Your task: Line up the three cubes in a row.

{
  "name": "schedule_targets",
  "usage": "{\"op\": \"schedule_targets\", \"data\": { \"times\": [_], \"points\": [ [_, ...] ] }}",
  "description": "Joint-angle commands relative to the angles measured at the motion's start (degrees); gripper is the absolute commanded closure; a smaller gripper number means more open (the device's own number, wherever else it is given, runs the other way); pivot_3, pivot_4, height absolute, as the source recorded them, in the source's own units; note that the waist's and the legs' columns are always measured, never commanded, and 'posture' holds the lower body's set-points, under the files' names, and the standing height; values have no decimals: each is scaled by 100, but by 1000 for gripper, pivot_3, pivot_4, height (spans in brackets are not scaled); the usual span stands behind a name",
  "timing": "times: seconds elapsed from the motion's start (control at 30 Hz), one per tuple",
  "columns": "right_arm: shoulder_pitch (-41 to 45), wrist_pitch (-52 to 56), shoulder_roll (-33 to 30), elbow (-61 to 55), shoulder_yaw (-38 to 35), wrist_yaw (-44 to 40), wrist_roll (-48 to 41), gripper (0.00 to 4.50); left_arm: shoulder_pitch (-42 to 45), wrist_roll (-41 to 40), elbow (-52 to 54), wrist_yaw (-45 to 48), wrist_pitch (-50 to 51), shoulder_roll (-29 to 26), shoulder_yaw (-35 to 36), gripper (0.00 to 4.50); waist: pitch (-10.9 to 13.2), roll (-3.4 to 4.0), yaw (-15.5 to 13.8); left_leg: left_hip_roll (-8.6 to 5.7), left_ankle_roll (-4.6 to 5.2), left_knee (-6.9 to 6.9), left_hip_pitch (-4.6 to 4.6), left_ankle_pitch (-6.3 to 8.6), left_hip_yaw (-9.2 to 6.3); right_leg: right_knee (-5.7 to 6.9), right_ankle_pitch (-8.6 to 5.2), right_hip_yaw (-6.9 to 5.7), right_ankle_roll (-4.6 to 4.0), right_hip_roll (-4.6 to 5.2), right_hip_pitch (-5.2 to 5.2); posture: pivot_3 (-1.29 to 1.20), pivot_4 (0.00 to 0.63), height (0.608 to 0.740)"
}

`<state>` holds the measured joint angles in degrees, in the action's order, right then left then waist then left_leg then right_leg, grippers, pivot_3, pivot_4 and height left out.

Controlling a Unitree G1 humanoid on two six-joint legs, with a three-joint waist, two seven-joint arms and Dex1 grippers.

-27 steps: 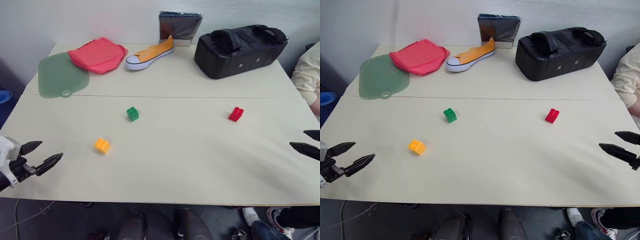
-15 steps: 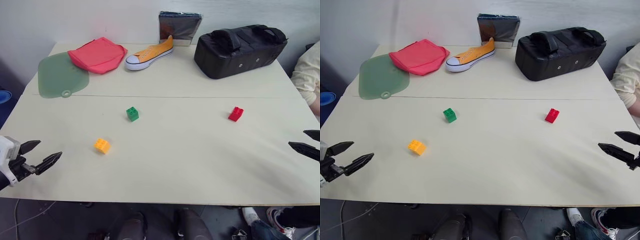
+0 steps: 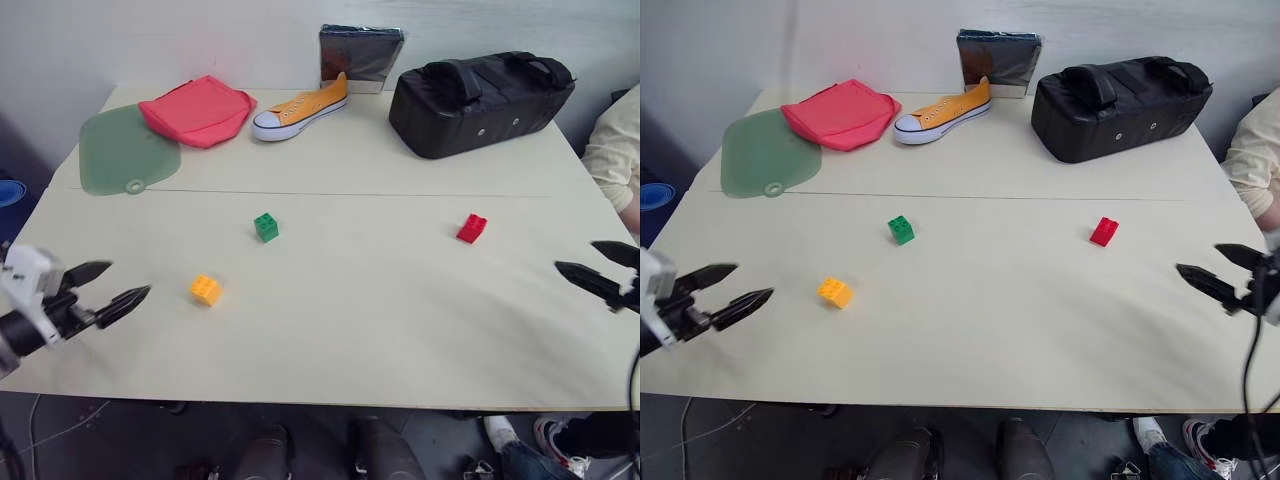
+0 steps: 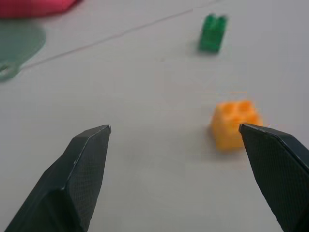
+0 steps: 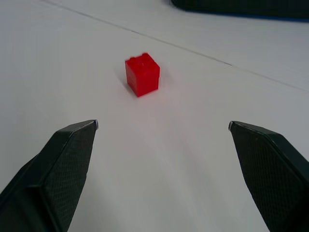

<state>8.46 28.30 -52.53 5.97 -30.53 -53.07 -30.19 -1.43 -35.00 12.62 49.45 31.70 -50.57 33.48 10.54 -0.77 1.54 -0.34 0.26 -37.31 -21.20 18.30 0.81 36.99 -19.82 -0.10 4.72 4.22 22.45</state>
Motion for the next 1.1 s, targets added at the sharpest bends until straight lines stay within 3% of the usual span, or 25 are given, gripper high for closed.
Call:
{"op": "schedule_targets", "data": {
  "times": [0.03,0.2,0.47,0.63,0.77,0.93,1.03,1.1],
  "points": [
    [384,699,468,-1065,401,1122,-86,0,623,-802,860,297,601,-310,-526,22,0,1,2,0,-4,2,-1,-2,-1,-2,0,0,0,0,1,0,150,740],
    [1497,1415,1533,-1197,899,3037,340,0,1554,-1525,1432,781,1131,-652,-1271,22,0,2,45,-2,-45,2,-6,-25,7,4,1,9,1,-9,11,0,150,740],
    [2412,1745,2526,-733,1244,4508,932,0,2433,-1743,1487,990,1322,-763,-1782,22,1,2,13,-1,-53,5,-14,-47,6,13,-1,11,-2,-21,23,0,150,740],
    [2688,1740,2897,-271,1223,5175,1253,0,2528,-1623,1476,997,1221,-740,-1860,22,1,2,23,-2,-51,4,-15,-47,7,35,-1,13,-2,-21,24,0,150,740],
    [2988,1738,3325,301,1026,5304,1050,0,2636,-1468,1418,914,1104,-674,-1934,22,1,2,47,-2,-51,3,-14,-49,10,46,-1,17,-2,-23,26,0,150,740],
    [3275,1192,3427,1155,977,5452,1215,0,2757,-1335,1345,902,1015,-646,-2044,22,1,2,45,-2,-49,2,-13,-50,13,49,-1,19,-2,-25,26,0,150,740],
    [3310,1115,3399,1293,997,5540,1245,624,2806,-1307,1337,877,1007,-643,-2067,0,1,2,44,-2,-49,3,-14,-50,12,48,-1,19,-2,-25,26,0,150,740],
    [3289,1095,3405,1267,1005,5555,1245,1388,2823,-1288,1332,869,1002,-641,-2069,0,1,2,46,-2,-49,2,-14,-50,12,49,-1,19,-2,-25,26,0,150,740]
  ]
}}
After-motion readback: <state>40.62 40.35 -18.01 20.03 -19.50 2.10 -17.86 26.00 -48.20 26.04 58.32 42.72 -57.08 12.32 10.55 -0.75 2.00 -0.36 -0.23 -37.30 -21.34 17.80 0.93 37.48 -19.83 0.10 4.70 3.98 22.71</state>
